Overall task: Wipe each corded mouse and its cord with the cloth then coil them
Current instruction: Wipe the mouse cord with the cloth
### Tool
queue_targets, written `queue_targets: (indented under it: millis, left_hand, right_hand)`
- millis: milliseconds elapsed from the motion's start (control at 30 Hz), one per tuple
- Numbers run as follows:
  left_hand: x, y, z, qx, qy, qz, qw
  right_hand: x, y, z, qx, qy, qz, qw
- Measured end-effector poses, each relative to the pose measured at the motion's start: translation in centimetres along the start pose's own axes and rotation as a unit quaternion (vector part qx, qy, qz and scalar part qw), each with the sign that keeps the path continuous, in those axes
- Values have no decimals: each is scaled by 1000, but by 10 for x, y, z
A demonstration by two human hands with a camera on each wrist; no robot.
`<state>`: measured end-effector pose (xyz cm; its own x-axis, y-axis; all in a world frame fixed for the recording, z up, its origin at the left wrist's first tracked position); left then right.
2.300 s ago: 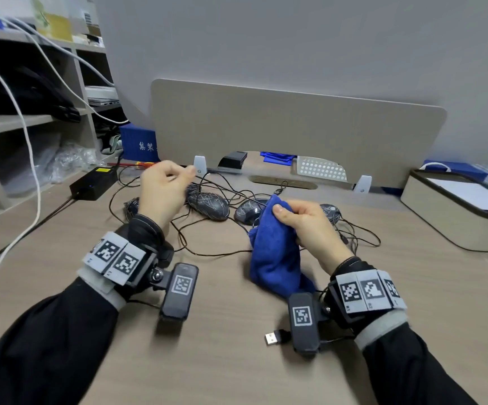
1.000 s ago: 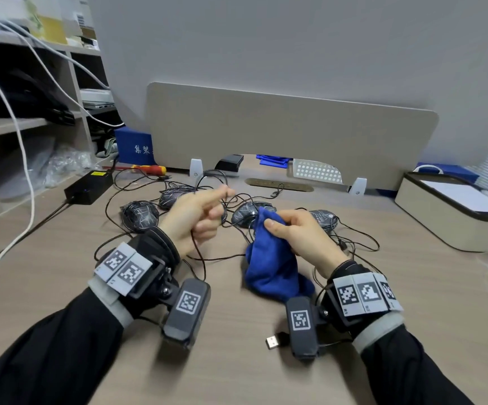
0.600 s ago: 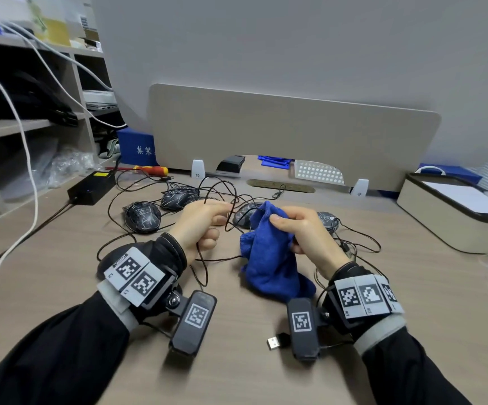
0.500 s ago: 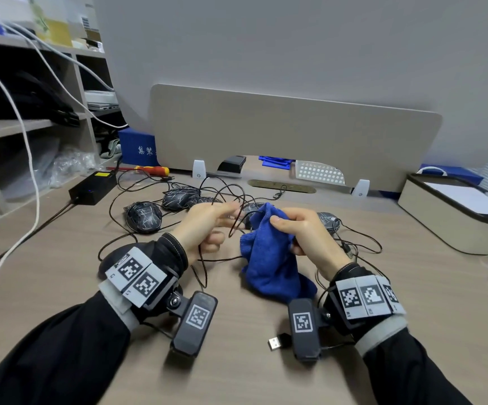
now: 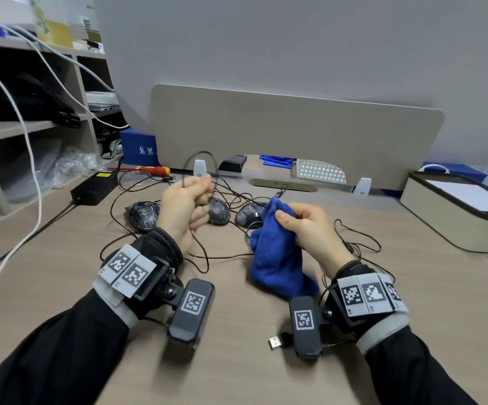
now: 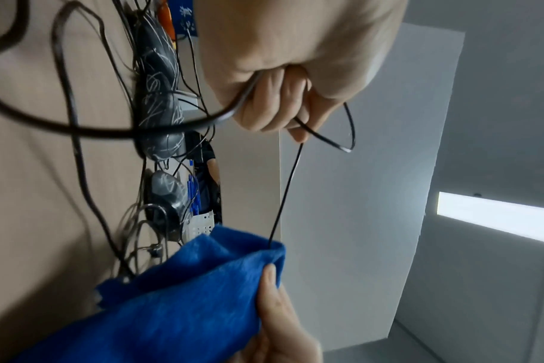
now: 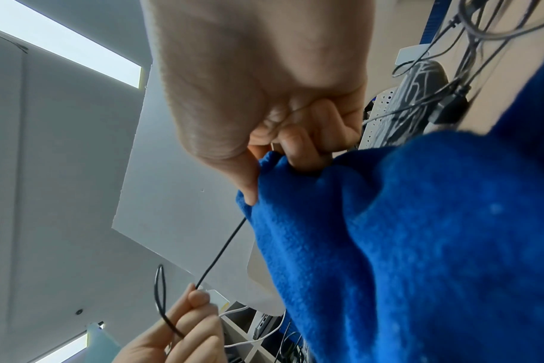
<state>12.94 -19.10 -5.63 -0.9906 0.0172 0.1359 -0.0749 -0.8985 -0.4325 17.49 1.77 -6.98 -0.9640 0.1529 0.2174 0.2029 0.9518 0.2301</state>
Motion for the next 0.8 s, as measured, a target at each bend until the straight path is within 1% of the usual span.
queue_targets:
  millis: [67,133,200,267,367,433,467,533,633,733,800]
  left_hand:
    - [1,3,-1,-46,3,18,999]
    - [-1,0,-6,-52,41,-2,998]
    - [-6,-5,-10,-55,102,-68,991]
    - [-11,-11,-11,-65,139,-147,977]
    - [-14,-18,-14,-46,151,-225,961]
    - [-16,-19,-18,-24,158,-241,957]
    - [-17,-20,-20,-16,160,-234,959]
    - [-16,-21,-21,-20,148,-195,969]
    - [-7,-12,-12,-78,106,-123,984]
    - [7,10,9,-138,54,-58,987]
    - [11,19,17,-163,31,-18,986]
  right_hand:
    - [0,0,0,-3,-3,-1,1000]
    - [0,-2,1,-10,-7,-12,1000]
    - [0,-3,1,-31,1,-25,999]
    - [-2,-5,0,-62,10,-54,997]
    - [-7,-9,-1,-86,14,-94,992]
    - [-8,-12,-3,-97,21,-112,989]
    - [-9,-14,-5,-103,29,-118,987]
    - [-9,-17,-5,-119,46,-122,984]
    - [-7,-13,-2,-139,63,-108,982]
    - [0,-1,7,-112,25,-30,993]
    - [5,3,11,-90,-1,24,996]
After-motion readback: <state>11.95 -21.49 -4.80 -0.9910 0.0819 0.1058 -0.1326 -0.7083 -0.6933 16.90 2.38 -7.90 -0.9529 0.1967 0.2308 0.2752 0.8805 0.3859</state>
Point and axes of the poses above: each hand's wrist, its own x-axis towards the middle knuckle, its own y-axis out of the back of the hand, z = x × y, the point moved 1 cm from there along x, towards the middle knuckle, and after that the axes turned 4 degrees about z, right-handed, at the moved point
